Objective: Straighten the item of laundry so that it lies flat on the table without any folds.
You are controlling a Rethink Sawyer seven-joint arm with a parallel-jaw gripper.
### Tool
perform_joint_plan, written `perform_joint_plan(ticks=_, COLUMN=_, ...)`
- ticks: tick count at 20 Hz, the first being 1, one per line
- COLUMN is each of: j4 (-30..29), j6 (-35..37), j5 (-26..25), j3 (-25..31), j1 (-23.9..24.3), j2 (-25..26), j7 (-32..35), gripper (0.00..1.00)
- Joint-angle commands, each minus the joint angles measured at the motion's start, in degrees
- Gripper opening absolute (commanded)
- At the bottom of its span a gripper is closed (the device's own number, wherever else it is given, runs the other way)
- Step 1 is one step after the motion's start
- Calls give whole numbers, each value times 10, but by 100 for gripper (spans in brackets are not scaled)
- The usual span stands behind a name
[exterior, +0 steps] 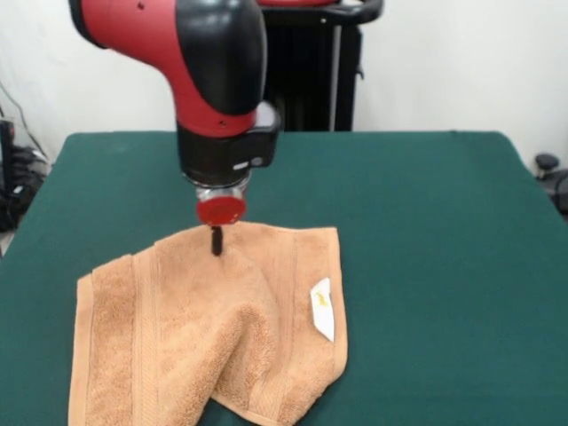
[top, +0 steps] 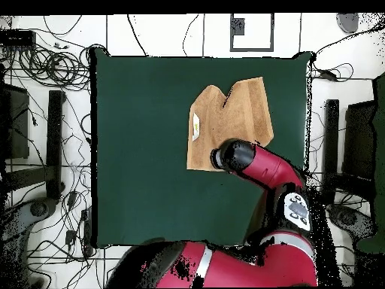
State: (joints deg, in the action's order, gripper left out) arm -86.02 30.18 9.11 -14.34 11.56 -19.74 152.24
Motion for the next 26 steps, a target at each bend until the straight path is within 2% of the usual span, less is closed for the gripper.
perform_joint_plan(ticks=1, j4=104, j6=66, j5=-25, j3=3, j1=-9, j2=58, j7=10, gripper=100)
perform_joint_plan(ticks=7, j4=135, j6=77, j5=-29, j3=-3, j1=-14, j2=72, j7=17, gripper=100)
perform_joint_plan(ticks=16, j4=153, j6=60, j5=-36, j3=6, j1=1, j2=82, j7=-12, gripper=100)
perform_joint_plan(ticks=19, j4=167, j6=100, j5=-35, j3=11, j1=3, j2=87, j7=-23, gripper=100)
perform_joint_plan(ticks=22, j4=181, j6=247, j5=-22, j3=48, j1=20, j2=73, j7=-58, gripper=100)
perform_joint_plan(ticks=26, j4=188, j6=265, j5=-28, j3=52, j1=23, j2=67, j7=-68, gripper=100)
